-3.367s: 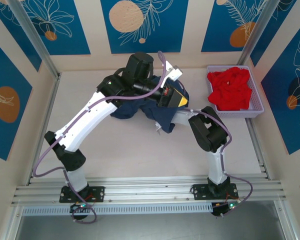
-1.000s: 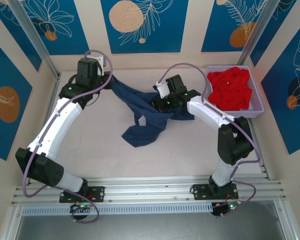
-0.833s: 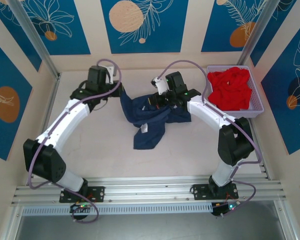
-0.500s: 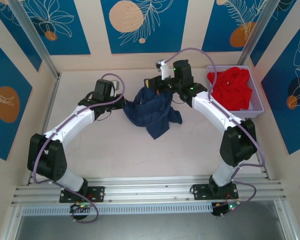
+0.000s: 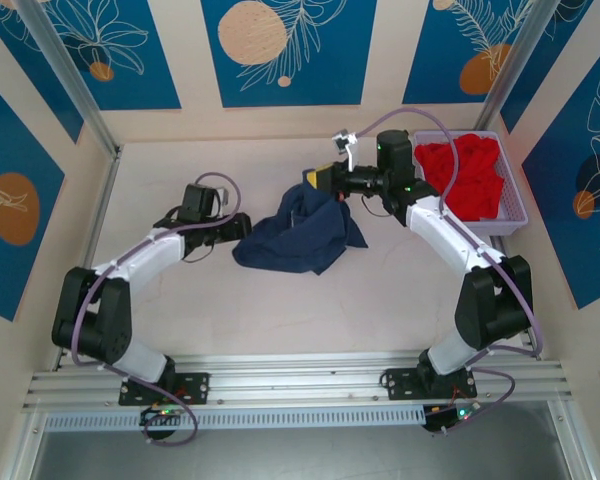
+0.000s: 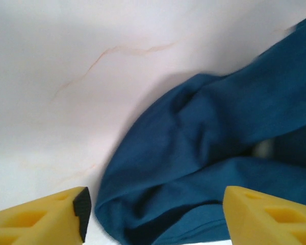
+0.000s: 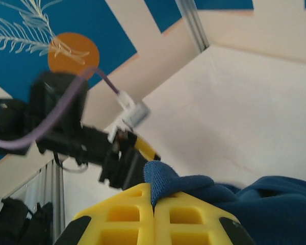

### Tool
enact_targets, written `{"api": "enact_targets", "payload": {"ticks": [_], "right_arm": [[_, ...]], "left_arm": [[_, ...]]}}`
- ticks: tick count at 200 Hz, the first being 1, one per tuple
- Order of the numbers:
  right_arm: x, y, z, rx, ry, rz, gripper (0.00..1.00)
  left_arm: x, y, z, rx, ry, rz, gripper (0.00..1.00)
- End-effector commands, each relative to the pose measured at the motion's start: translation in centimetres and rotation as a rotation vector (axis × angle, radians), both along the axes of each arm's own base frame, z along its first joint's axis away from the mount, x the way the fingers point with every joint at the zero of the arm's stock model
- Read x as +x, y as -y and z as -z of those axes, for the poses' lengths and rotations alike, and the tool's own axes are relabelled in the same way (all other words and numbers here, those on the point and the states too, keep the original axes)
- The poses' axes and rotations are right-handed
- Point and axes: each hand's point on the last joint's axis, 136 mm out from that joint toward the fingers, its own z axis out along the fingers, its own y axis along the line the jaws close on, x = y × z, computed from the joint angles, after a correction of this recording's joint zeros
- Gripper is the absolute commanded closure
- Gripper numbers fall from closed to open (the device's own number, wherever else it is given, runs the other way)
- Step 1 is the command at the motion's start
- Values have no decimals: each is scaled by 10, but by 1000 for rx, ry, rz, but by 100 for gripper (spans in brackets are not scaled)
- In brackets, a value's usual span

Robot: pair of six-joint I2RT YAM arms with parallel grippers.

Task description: Fold the inside-out t-shirt

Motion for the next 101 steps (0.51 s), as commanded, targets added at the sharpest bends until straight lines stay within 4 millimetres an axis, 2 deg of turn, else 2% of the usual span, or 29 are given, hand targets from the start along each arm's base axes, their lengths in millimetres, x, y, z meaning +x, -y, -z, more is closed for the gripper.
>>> {"api": "enact_targets", "payload": {"ticks": [1,18,33,66,83,101], "right_arm": [[-21,8,-3,11,29,-76,100],[-23,11,2,10,20,-79,100],[-23,12,3,8,19,-76,100],[-23,14,-6,12,38,-72,100],[-21,17,-15,7,60,-54,100],[-18,24,-31,7,90,-25,100]], "left_arm": [[8,46,-38,-98,133,195,25],[12,78,-40,-113,123,307,23],[16,101,-33,-95,105,381,22],[42,114,-1,-47,19,386,24],[50,121,11,-51,-24,399,35],[58,117,27,-14,-59,368,56]]}}
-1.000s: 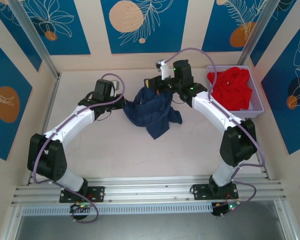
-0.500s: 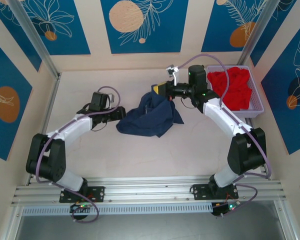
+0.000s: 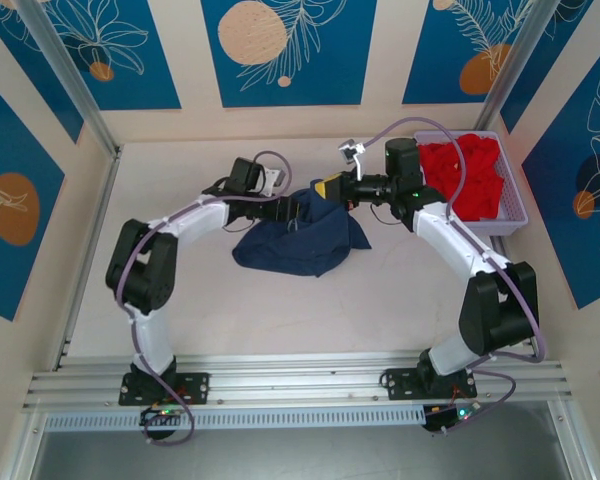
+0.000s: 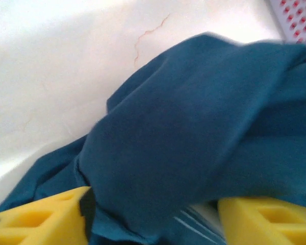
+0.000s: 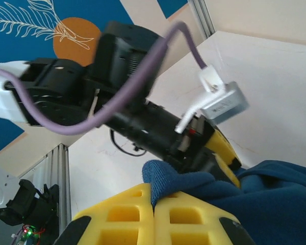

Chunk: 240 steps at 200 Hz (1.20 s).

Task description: Fold the inside-out t-shirt

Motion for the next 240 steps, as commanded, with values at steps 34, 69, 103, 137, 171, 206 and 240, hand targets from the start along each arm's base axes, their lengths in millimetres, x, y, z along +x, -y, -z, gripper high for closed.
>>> {"api": "enact_targets", "payload": {"ticks": [34,69,103,137,171,206,240], "right_arm": [[-5,22,-96,76,192,29,100],[-12,49,-174,198,281,108,100],[-2,55,-183,264,189,177,100],[16,39,-138,228,15,159,100],[25,24,-92,166,-147,127,100],[25,8,-66,122,-239,105,100],[22,2,-59,123,-290,79,100]], "left_arm": [[29,-31,9,-53,-69,-143,93],[40,-97,-3,-107,-97,-360,99],[20,-131,18,-47,-159,-451,91],[-3,-151,46,59,-184,-491,71],[-21,-151,11,114,-22,-443,40],[-57,-78,-65,19,224,-173,29],[-87,11,-126,-157,344,88,27]]}}
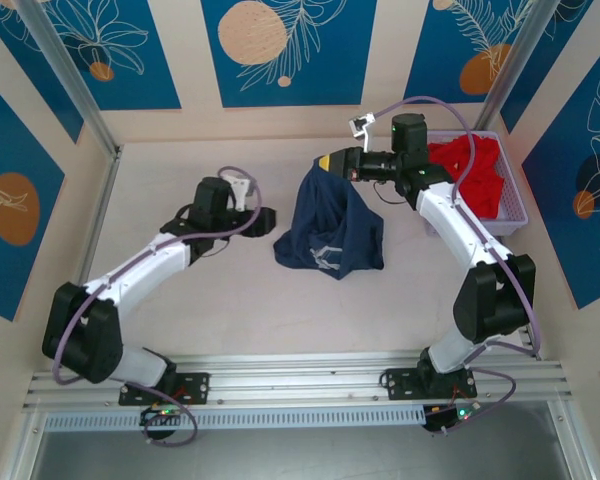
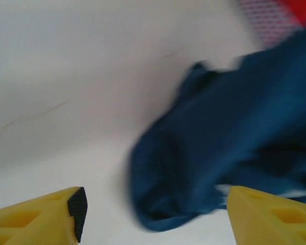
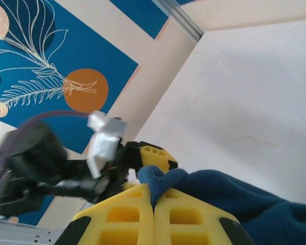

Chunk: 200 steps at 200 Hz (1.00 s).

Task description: Fold the inside-out t-shirt

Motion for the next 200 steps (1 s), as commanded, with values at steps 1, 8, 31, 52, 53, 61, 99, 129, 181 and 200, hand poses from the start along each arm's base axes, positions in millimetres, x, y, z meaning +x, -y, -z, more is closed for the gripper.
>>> {"api": "enact_targets", "payload": {"ticks": [1,8,31,52,53,61,99,129,181,200], "right_arm": [[-8,-5,-21,22,23,-40,100],[-9,-5,-21,25,19,-45,100],[-11,-6,-22,31,4,-48,100],[-12,-5,-21,32,-7,-47,100],[-12,-5,-21,33,-7,-47,100],[-12,-5,-20,32,-12,-46,100],[-6,-1,-13,21,-47,-23,100],[6,18,4,-84,-95,75,100],[13,104,34,-661,28,426,59],[-9,107,36,-716,60,427,54]], "left_arm": [[-13,56,-38,-81,112,197,27],[-13,69,-44,-98,120,229,27],[-1,98,-51,-134,100,277,31],[5,121,-59,-192,92,326,34],[5,122,-59,-194,92,329,34],[8,128,-59,-201,87,331,35],[22,146,-61,-265,52,333,65],[22,140,-75,-324,29,312,98],[-1,94,-102,-430,-100,200,100],[-10,83,-104,-411,-127,165,100]]}}
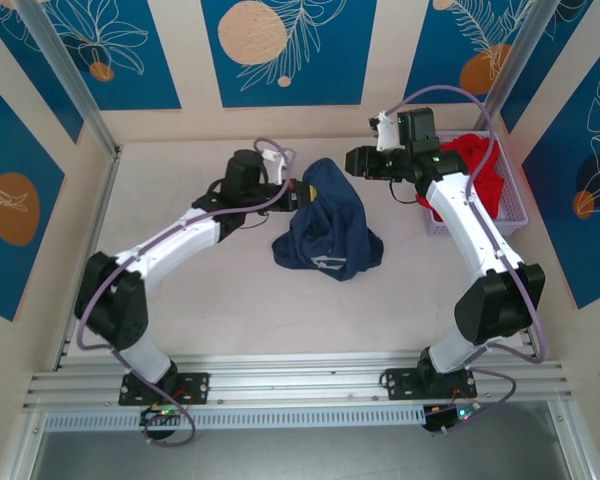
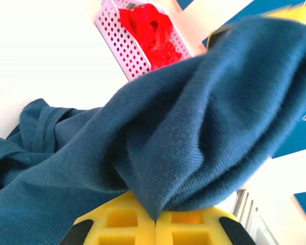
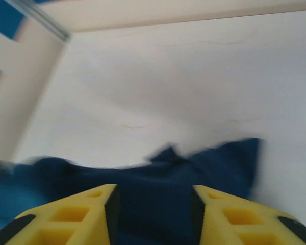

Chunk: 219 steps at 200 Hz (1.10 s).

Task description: Fold the inside-out t-shirt

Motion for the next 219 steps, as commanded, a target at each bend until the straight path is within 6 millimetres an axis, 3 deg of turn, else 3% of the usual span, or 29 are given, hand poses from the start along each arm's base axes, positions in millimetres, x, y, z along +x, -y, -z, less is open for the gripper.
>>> {"api": "enact_targets", "payload": {"ticks": [1,48,74,99,123,148,178,187,219], "right_arm": [[-32,31,6,-242,33,50,53],[-124,-41,30,-121,78,-192,49],[-150,-76,54,-74,72,-274,51],[-139,-91,74,-66,68,-261,55],[-112,-87,89,-117,76,-184,57],[-93,-84,91,-128,83,-166,57],[-89,-84,92,-99,79,-188,58],[-88,-85,92,-84,80,-198,63],[-90,-82,69,8,101,-251,99]], "left_arm": [[-17,-16,-34,-51,-19,-21,100],[-22,-27,-38,-6,-29,-61,100],[-21,-28,-37,1,-32,-64,100],[-23,-28,-36,3,-33,-60,100],[-24,-29,-35,10,-31,-59,100],[-26,-30,-33,24,-29,-54,100],[-27,-31,-30,36,-26,-52,100],[-26,-31,-29,41,-25,-50,100],[-19,-39,-16,107,-22,-99,100]]}}
